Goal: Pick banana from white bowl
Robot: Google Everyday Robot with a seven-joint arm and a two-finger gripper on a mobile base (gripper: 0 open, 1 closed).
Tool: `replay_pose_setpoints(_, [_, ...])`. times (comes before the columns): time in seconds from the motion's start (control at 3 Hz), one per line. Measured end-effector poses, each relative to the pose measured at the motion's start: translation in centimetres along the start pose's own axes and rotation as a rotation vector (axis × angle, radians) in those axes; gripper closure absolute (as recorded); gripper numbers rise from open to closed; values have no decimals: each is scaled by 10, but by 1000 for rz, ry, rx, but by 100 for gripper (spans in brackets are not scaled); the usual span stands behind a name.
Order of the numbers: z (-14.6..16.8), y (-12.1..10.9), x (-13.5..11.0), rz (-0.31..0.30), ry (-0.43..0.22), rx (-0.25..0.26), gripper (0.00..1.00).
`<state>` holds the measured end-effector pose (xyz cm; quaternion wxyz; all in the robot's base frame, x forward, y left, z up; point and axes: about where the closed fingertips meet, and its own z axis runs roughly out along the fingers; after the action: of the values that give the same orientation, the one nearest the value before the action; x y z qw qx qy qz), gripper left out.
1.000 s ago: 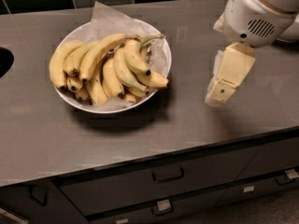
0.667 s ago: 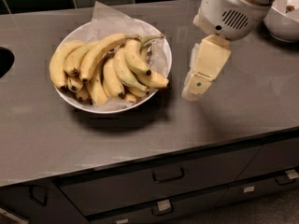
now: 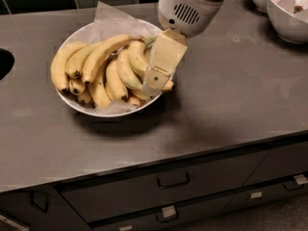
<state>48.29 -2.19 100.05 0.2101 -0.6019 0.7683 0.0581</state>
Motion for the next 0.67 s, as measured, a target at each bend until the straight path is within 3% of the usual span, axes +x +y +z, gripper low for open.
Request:
replay_pose_setpoints(0.33, [4,6,-14,-22,0,-3,0])
replay_pose_setpoints(0.67, [10,12,-28,-43,19,-1,12])
